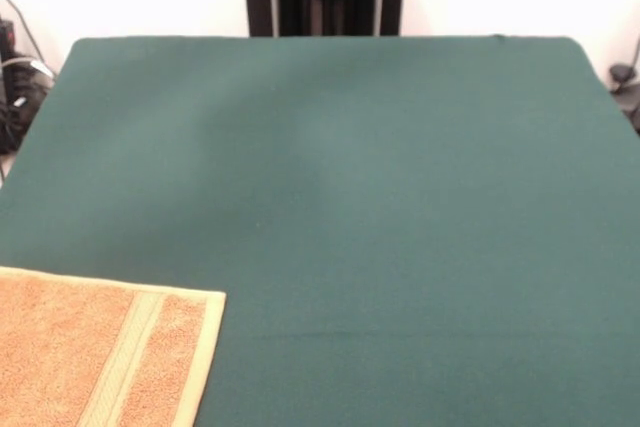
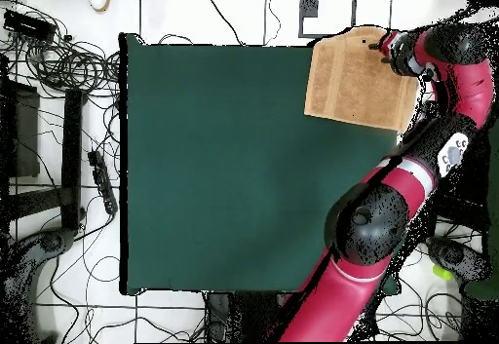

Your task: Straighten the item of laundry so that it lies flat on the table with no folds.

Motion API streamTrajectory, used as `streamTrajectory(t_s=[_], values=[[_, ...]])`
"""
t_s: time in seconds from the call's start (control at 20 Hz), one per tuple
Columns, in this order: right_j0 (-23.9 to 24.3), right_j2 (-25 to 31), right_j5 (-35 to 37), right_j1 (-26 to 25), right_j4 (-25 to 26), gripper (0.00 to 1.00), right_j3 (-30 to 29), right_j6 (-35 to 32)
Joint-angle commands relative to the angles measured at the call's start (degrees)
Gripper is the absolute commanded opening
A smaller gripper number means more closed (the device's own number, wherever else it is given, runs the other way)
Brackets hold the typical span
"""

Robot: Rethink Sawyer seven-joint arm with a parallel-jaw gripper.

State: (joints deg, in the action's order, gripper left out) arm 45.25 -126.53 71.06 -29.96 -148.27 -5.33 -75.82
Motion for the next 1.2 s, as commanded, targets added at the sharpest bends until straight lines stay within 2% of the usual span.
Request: streamTrajectory(t_s=[0.05,0.35,1.0,1.2], values=[[-2.43,-8.78,8.90,-2.37,-3.33,1.00,9.47,-4.49],[-1.68,-10.89,10.50,-2.48,-8.23,1.00,10.40,-5.65],[-1.30,-14.39,10.38,-2.25,-14.11,1.00,11.29,-8.04],[-1.57,-15.05,8.18,-2.30,-15.72,1.00,11.61,-9.30]])
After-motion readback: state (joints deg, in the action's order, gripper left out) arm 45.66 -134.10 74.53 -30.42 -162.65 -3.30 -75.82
